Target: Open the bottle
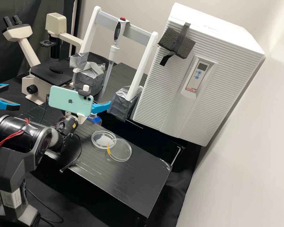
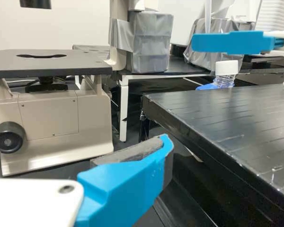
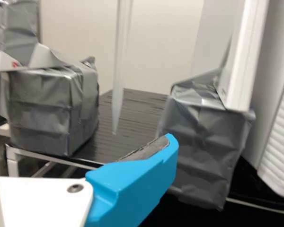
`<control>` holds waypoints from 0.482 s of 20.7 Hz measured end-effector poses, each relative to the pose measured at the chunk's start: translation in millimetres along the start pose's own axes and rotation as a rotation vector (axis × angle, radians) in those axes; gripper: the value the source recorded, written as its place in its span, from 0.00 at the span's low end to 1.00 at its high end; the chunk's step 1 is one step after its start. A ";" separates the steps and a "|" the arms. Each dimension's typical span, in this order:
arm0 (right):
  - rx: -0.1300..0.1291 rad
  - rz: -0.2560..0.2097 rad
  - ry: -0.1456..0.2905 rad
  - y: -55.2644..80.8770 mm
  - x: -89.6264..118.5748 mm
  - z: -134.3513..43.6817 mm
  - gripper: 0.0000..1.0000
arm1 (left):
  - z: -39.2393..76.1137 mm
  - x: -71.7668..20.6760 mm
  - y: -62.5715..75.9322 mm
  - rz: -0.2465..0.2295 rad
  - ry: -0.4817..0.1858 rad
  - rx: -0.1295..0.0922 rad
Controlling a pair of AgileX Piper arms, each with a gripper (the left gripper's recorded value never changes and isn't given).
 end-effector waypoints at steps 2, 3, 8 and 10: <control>0.002 -0.006 -0.023 -1.8 1.5 5.4 1.00 | 0.0 0.0 0.0 0.000 0.000 0.000; 0.001 -0.008 -0.029 -2.7 1.9 6.7 1.00 | 0.0 0.0 0.0 0.000 0.000 0.000; 0.002 -0.014 -0.063 -3.8 -3.5 15.4 1.00 | -0.2 0.7 0.9 0.003 -0.001 0.002; 0.001 -0.021 -0.070 -5.0 -7.7 17.1 1.00 | -0.6 1.8 2.4 0.008 -0.002 0.006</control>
